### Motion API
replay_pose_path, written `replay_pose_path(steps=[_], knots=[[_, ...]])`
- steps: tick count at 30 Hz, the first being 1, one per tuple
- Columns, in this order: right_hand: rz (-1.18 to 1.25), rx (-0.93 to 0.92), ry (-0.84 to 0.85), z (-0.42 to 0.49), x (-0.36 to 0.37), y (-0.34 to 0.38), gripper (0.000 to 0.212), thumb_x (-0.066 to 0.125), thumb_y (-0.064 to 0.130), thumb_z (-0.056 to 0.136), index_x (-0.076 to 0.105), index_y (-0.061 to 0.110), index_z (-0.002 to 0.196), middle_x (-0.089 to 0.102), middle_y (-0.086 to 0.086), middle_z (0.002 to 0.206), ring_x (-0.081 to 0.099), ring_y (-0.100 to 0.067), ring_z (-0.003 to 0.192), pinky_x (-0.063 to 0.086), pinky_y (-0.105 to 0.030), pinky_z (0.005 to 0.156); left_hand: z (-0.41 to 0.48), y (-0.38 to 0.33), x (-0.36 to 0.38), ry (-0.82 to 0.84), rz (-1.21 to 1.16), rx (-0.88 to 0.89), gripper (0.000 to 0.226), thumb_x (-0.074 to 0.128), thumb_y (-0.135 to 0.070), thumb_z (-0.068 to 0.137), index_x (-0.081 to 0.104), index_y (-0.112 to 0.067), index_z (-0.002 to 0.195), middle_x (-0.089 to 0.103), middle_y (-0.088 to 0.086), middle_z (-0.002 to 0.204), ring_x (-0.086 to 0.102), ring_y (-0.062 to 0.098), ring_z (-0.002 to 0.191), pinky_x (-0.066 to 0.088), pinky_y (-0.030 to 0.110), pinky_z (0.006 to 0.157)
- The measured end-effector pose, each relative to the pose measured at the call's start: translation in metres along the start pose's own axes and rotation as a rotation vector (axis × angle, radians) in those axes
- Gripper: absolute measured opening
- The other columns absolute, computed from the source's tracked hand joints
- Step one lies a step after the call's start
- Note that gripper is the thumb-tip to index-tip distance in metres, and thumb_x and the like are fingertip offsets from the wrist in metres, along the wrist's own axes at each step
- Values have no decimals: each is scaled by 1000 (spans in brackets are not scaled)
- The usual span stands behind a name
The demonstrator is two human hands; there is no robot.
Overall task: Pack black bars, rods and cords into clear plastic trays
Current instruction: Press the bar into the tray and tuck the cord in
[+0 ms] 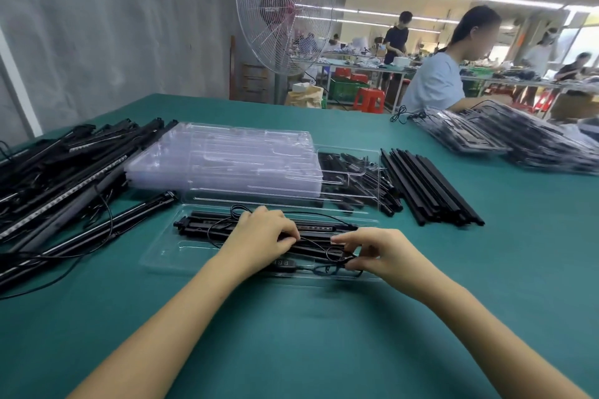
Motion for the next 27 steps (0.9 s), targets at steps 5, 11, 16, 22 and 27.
replay_pose_path(steps=[5,11,16,22,27], knots=[[-118,1,61,2,5,-7,26,70,3,81,73,13,105,59,14,78,50,2,67,36,-6,67,-3,4,-1,-20,-78,24,16,55,-33,92,69,-36,100,63,-21,98,49,9,100,34,34,92],[-225,7,-90,-5,-3,-18,24,65,6,86,65,8,110,60,1,97,56,-15,96,36,-12,81,-7,11,0,-45,-105,-13,11,58,-36,91,66,-37,99,57,-24,87,48,2,96,27,32,90],[-350,-64,-192,-17,-3,-11,23,67,8,85,62,9,107,60,-4,97,53,-23,88,45,-30,77,-6,8,0,-27,-80,-42,16,56,-34,93,63,-36,107,64,-19,105,49,6,106,30,35,94],[-278,-91,-131,-19,-2,-12,22,66,3,85,68,9,106,57,-6,92,59,-25,78,49,-35,73,-5,5,4,23,-30,-60,23,51,-33,96,63,-37,116,61,-15,112,46,13,112,32,38,100],[-293,-90,-120,-15,0,-14,25,62,8,89,68,13,113,62,-3,99,63,-25,91,47,-38,78,-6,2,4,22,-46,-66,23,50,-31,97,67,-36,110,63,-14,111,46,17,111,34,37,100]])
Point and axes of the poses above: each hand's wrist, its own z-axis towards the middle knuckle, its own x-axis out of the palm, y = z × x, the point moved 7 cm from there along z, towards the middle knuckle
